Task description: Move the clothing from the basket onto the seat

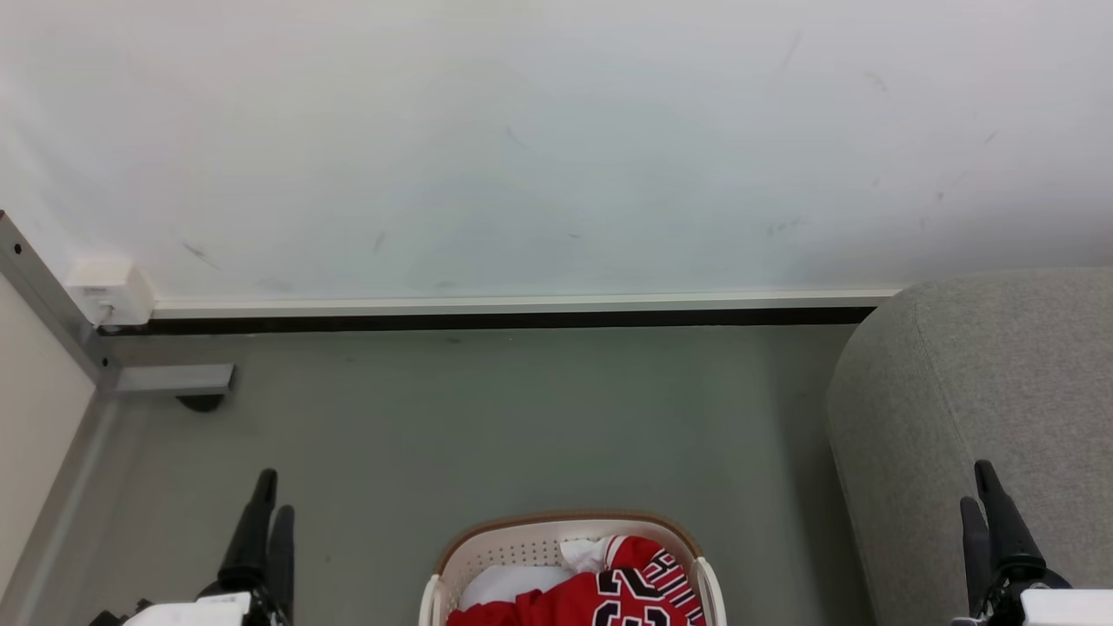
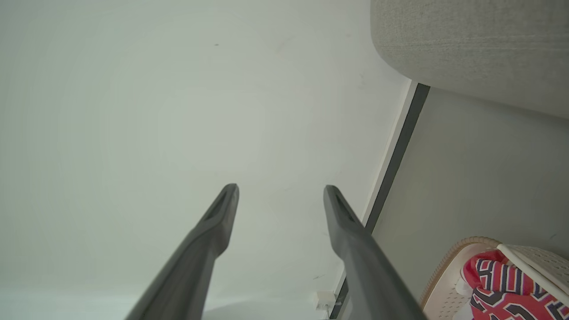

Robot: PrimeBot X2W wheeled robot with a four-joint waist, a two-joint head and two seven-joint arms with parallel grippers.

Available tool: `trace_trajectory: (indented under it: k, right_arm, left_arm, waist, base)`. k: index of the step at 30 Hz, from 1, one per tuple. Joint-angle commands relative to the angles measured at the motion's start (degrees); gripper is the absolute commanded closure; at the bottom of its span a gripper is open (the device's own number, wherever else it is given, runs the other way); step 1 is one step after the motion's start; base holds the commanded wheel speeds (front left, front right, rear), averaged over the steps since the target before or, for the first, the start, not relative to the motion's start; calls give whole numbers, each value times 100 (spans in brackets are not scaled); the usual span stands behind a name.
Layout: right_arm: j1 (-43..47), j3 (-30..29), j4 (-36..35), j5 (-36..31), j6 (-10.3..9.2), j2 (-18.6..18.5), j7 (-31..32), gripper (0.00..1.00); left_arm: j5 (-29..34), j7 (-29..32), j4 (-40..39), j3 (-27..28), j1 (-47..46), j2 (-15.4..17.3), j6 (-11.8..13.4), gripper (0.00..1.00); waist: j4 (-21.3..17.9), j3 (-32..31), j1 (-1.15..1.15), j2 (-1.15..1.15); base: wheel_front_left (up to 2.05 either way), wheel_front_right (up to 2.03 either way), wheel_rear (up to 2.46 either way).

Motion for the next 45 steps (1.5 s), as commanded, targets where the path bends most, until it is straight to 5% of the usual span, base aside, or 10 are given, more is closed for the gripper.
trace_trajectory:
  k: [1, 27, 45]
  right_arm:
    - [-159, 86, -204, -145, -1, -80, -104, 0]
    - [-302, 532, -513, -2110, -4, -172, -700, 0]
    - [-378, 780, -303, -4417, -5, -270, -1030, 0]
  left_arm:
    - [184, -82, -169, 22, -129, 35, -13, 0]
    - [2796, -663, -622, -87, -150, 57, -21, 0]
    - [5167, -1000, -755, -433, -84, 70, 368, 0]
  waist:
    - [-1, 5, 0, 0]
    - [0, 72, 0, 0]
    - [2, 81, 0, 0]
  base:
    - [0, 0, 0]
    - [0, 0, 0]
    - [0, 0, 0]
